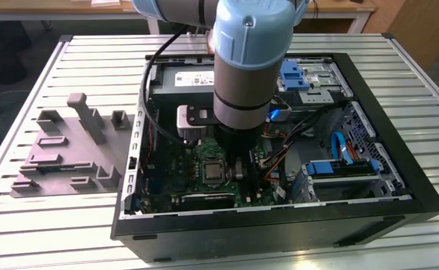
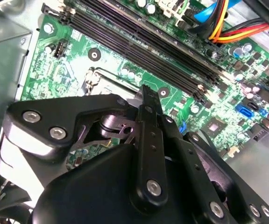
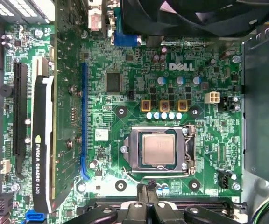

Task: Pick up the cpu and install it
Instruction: 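Install the first cpu locking lever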

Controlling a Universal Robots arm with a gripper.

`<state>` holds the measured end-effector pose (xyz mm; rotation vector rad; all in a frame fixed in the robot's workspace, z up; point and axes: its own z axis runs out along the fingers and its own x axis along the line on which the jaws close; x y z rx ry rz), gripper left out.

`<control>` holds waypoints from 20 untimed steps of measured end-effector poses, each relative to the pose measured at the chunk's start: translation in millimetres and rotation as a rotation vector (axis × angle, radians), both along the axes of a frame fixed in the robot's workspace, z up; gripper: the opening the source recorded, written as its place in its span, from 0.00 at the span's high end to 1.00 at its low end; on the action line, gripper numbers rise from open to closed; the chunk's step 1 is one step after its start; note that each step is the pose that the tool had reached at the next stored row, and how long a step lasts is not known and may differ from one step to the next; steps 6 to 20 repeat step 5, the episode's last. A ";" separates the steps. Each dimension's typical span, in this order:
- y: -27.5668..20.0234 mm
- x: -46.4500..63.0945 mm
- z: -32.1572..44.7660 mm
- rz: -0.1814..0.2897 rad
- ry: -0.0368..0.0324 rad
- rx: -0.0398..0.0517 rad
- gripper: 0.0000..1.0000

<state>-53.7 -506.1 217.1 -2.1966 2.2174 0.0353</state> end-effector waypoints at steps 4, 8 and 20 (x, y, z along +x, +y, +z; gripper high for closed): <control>0.0 0.0 0.1 0.000 0.0000 0.0001 0.89; 0.0 0.0 0.1 0.000 0.0000 0.0001 0.89; 0.0 0.0 0.1 0.000 0.0000 0.0001 0.89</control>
